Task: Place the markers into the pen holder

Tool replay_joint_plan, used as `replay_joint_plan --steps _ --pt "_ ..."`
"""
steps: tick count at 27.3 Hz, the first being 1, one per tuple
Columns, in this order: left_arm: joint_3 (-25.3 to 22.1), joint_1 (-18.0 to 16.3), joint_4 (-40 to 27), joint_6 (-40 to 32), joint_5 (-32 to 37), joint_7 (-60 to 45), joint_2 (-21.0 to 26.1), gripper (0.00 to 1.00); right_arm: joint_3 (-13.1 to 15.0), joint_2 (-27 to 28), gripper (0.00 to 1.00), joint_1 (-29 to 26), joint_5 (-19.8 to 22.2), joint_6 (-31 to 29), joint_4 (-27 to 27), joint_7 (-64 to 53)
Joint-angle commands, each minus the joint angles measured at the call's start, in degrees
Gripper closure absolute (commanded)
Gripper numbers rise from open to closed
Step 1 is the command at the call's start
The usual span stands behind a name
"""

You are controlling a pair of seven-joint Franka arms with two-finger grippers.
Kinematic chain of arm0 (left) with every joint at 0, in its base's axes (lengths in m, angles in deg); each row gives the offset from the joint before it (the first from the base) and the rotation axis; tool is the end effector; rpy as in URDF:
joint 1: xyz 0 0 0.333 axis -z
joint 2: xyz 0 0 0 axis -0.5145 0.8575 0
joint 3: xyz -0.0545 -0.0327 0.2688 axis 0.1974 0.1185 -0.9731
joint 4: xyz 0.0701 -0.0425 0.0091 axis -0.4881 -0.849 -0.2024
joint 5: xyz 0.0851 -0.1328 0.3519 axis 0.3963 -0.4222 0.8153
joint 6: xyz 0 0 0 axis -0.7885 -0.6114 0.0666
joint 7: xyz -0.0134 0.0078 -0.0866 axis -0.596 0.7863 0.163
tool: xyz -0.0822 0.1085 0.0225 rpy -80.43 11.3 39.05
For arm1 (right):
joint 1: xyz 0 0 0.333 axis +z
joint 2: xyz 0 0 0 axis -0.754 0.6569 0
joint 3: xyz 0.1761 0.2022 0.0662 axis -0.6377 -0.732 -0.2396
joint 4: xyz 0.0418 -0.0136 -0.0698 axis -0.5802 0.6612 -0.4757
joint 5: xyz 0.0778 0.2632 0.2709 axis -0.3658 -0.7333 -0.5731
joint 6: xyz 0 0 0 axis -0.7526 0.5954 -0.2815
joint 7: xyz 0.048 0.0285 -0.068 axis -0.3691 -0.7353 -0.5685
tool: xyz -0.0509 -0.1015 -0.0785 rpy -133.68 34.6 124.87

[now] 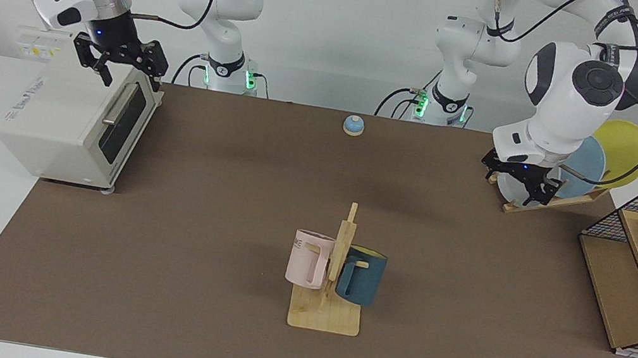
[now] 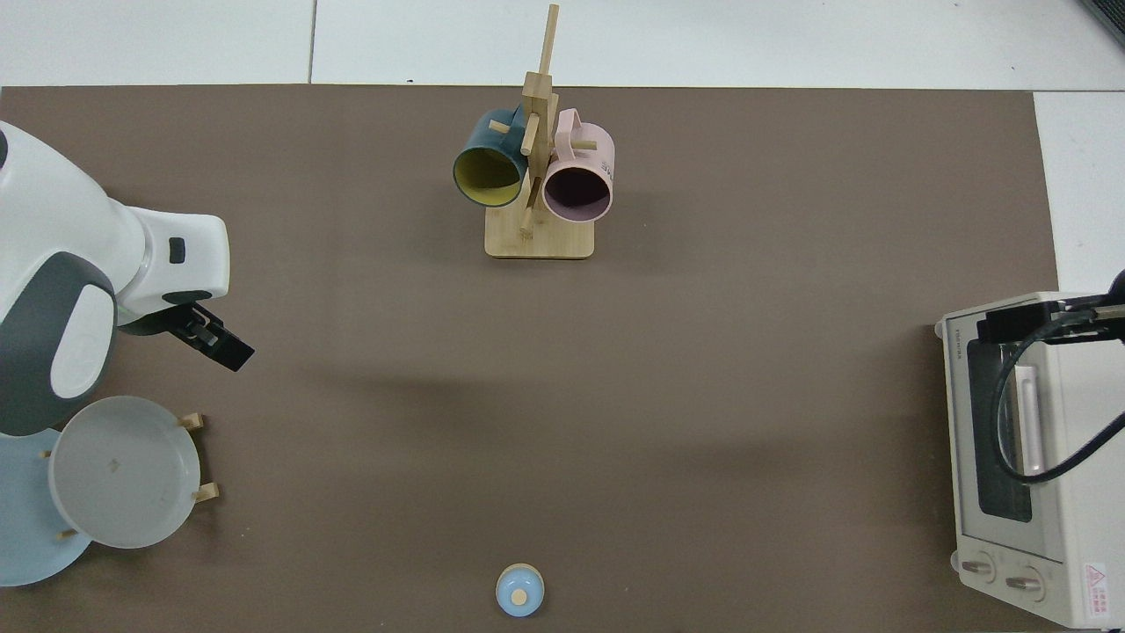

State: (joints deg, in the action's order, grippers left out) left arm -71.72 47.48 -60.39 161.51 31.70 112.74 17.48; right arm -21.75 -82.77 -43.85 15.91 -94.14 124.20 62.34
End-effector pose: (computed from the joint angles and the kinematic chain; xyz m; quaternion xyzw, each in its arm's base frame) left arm 0.5550 -0.0529 0.4403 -0.9440 0.3205 0.0714 0.0319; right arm 0.5203 -0.0267 0.5444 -0.9999 -0.0139 -0.0091 0.0027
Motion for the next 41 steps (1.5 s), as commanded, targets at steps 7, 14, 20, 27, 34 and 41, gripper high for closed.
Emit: replay_joint_plan --steps 7,14,20,27,34,41 --pt "-1.84 -0.08 4.13 1.82 -1.20 -2.64 -1.36 0.00 -0.12 -0.40 0.00 -0.52 -0.16 0.54 0.06 -1.43" --pt "-1.84 0.10 7.21 1.92 -1.12 -9.03 -1.62 0.00 -0.21 -0.40 0.00 -0.52 -0.16 0.54 0.06 -1.43" --pt "-1.23 0.36 9.14 -3.18 -0.94 -26.01 -2.32 0.00 -0.21 -0.40 0.00 -0.52 -0.16 0.54 0.06 -1.43" --pt "1.22 -3.14 9.41 -4.67 -1.21 -29.89 -2.67 0.00 -0.12 -0.40 0.00 -0.52 -0.16 0.46 0.06 -1.43" --pt "12.57 -14.14 8.62 -5.73 -1.74 -32.26 -3.99 0.00 -0.12 -0.40 0.00 -0.52 -0.16 0.54 0.06 -1.43" --pt "12.75 -14.05 7.92 -5.29 -2.70 -32.09 -5.04 0.00 -0.12 -0.40 0.00 -0.52 -0.16 0.54 0.06 -1.43"
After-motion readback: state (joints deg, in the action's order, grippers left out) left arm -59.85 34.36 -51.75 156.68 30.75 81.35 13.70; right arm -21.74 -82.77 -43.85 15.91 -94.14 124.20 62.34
